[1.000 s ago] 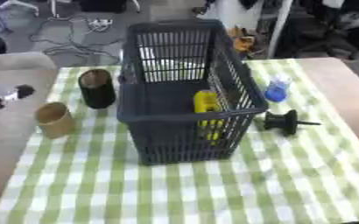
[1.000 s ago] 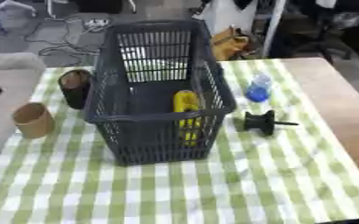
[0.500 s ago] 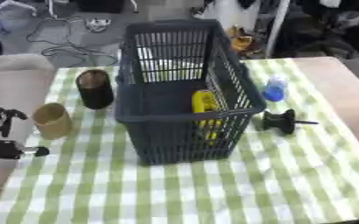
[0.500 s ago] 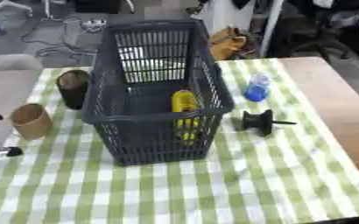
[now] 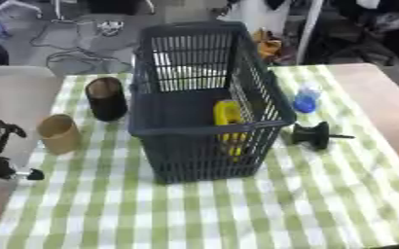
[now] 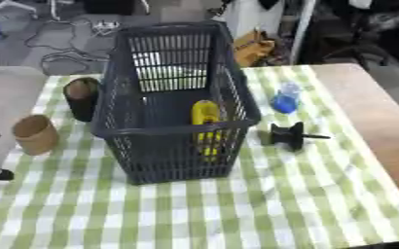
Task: Pick up objects on the table and place them in the box.
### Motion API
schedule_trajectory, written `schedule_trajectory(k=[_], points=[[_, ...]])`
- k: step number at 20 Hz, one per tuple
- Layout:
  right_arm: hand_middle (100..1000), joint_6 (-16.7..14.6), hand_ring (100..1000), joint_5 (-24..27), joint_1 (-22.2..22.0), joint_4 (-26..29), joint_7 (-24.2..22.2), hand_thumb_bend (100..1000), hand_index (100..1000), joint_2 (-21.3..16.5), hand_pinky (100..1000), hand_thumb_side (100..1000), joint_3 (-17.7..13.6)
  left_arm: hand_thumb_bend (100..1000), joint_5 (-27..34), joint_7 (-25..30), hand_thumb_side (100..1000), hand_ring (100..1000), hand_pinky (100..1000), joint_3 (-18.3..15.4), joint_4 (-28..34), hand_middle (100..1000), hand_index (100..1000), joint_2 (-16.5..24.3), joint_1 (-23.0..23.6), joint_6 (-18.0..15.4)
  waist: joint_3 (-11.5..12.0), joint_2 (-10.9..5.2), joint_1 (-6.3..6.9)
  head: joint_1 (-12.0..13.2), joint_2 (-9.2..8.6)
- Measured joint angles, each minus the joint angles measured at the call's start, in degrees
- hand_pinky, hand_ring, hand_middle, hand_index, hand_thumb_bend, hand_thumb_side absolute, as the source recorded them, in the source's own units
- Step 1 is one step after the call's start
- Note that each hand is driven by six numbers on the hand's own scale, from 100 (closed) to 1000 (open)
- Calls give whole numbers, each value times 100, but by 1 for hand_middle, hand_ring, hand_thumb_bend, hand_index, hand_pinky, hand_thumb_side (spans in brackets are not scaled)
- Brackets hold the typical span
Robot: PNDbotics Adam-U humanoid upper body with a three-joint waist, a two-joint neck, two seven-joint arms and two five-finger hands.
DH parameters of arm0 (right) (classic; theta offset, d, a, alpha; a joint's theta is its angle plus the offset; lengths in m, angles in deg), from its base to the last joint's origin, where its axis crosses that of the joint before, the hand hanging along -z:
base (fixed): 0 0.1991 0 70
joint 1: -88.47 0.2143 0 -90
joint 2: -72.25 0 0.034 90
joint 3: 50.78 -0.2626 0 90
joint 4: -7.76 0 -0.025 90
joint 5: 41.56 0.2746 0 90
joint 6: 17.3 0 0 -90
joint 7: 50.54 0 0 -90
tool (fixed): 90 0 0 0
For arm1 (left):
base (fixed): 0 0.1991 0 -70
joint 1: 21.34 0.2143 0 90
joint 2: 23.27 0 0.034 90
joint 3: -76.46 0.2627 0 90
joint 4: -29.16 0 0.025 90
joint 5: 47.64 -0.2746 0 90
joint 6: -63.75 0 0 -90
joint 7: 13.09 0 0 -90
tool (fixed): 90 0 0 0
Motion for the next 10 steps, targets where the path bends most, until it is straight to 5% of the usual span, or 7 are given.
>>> schedule_trajectory(k=[10], points=[[740,0,761,0,-20,-1,0,125,963,0,614,735,0,989,-35,978,696,594,742,-173,485,332,826,-280,-179,563,21,0,0,-17,0]])
